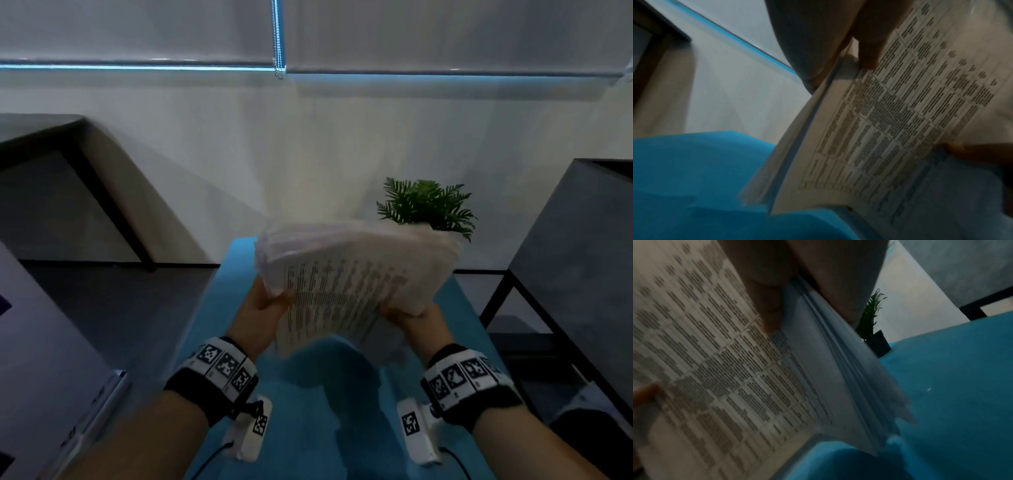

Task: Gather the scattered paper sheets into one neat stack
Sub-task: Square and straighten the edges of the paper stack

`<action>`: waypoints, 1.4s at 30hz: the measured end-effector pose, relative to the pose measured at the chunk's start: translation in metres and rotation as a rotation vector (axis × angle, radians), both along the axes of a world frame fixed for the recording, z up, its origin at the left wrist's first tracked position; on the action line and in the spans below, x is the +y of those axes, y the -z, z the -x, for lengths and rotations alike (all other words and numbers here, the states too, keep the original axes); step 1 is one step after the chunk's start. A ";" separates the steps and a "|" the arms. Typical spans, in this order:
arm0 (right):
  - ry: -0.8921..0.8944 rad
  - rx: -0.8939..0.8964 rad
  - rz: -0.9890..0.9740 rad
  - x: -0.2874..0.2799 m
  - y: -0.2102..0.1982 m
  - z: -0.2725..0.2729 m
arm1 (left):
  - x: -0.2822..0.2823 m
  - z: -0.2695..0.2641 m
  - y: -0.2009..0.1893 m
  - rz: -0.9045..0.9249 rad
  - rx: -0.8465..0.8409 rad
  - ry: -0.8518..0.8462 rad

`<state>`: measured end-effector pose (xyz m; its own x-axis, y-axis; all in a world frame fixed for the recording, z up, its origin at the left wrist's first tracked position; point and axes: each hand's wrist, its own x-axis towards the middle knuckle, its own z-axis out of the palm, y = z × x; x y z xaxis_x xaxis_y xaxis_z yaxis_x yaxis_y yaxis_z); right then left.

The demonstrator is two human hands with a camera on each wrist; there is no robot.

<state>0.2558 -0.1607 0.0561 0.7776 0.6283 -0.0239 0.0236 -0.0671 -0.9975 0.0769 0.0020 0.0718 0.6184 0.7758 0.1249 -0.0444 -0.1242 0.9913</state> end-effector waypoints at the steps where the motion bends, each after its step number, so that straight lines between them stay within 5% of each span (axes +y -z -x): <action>1: 0.008 0.004 -0.003 -0.001 0.001 0.001 | -0.002 -0.001 0.002 -0.002 -0.006 -0.004; 19: -0.126 0.036 -0.293 0.005 -0.014 -0.011 | 0.014 0.007 -0.023 0.049 -0.231 0.095; 26: -0.214 0.036 -0.237 0.009 -0.016 -0.008 | 0.015 0.011 -0.018 0.104 -0.089 0.251; 42: -0.101 0.039 -0.337 0.006 -0.028 -0.006 | 0.019 0.012 -0.029 0.062 -0.190 0.159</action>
